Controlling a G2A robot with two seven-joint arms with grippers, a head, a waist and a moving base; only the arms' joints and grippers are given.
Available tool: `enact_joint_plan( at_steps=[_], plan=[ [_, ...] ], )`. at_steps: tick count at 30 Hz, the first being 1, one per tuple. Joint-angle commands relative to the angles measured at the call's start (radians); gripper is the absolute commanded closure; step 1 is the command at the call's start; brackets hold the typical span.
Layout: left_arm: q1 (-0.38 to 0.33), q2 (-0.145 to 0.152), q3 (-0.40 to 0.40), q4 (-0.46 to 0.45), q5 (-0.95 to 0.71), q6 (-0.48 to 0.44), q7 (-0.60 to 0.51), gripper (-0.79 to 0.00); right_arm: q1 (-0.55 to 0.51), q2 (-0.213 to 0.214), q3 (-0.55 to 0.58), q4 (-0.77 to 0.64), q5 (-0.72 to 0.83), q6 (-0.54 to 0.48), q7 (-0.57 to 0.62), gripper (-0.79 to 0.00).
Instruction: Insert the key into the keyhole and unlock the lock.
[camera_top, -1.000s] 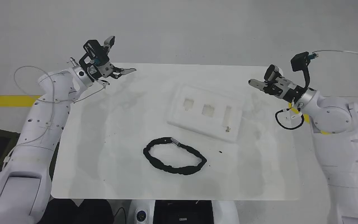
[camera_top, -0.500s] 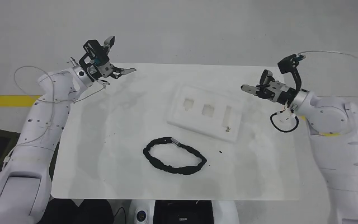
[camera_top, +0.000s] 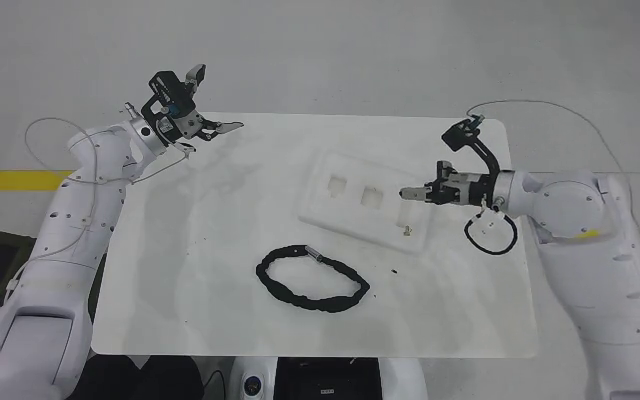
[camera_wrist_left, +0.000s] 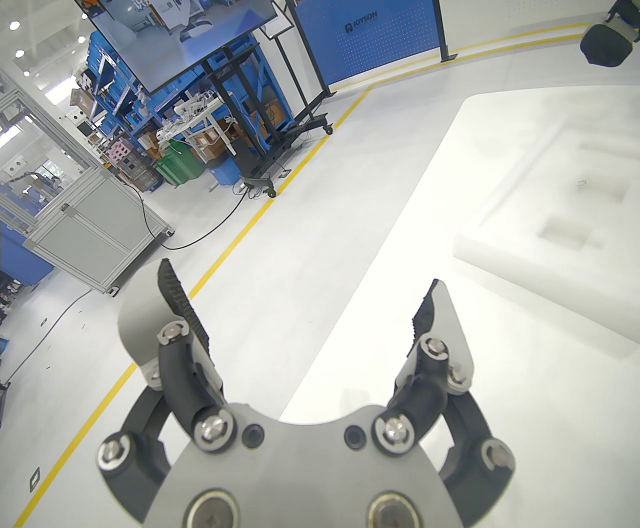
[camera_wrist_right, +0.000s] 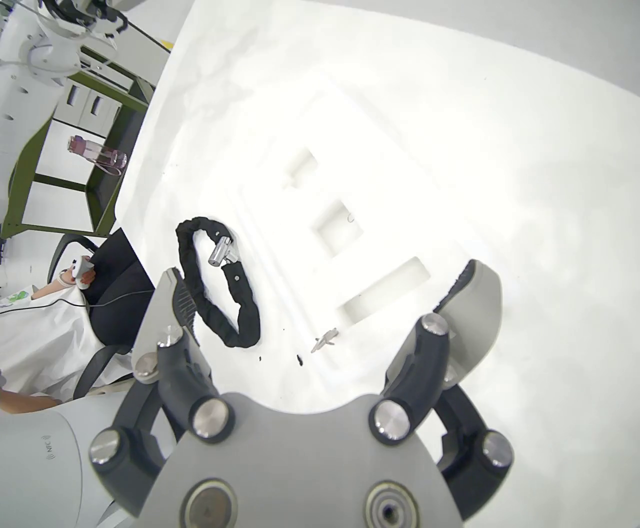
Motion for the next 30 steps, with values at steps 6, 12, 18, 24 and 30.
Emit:
enact_joint_plan(
  at_steps=[6,12,18,24,30],
  plan=[
    [0.000,0.000,0.000,0.000,0.000,0.000,0.000,-0.785,0.000,0.004,-0.055,-0.031,-0.038,0.056,0.085,-0.785],
    [0.000,0.000,0.000,0.000,0.000,0.000,0.000,-0.785,-0.021,0.011,-0.072,-0.057,-0.079,0.091,0.126,-0.785],
    [0.000,0.000,0.000,0.000,0.000,0.000,0.000,-0.785,-0.047,0.018,-0.093,-0.125,-0.156,0.136,0.151,-0.785],
    [0.000,0.000,0.000,0.000,0.000,0.000,0.000,-0.785,-0.060,0.019,-0.130,-0.143,-0.204,0.161,0.152,-0.785],
    [0.000,0.000,0.000,0.000,0.000,0.000,0.000,-0.785,-0.053,0.019,-0.155,-0.137,-0.223,0.179,0.155,-0.653]
  ],
)
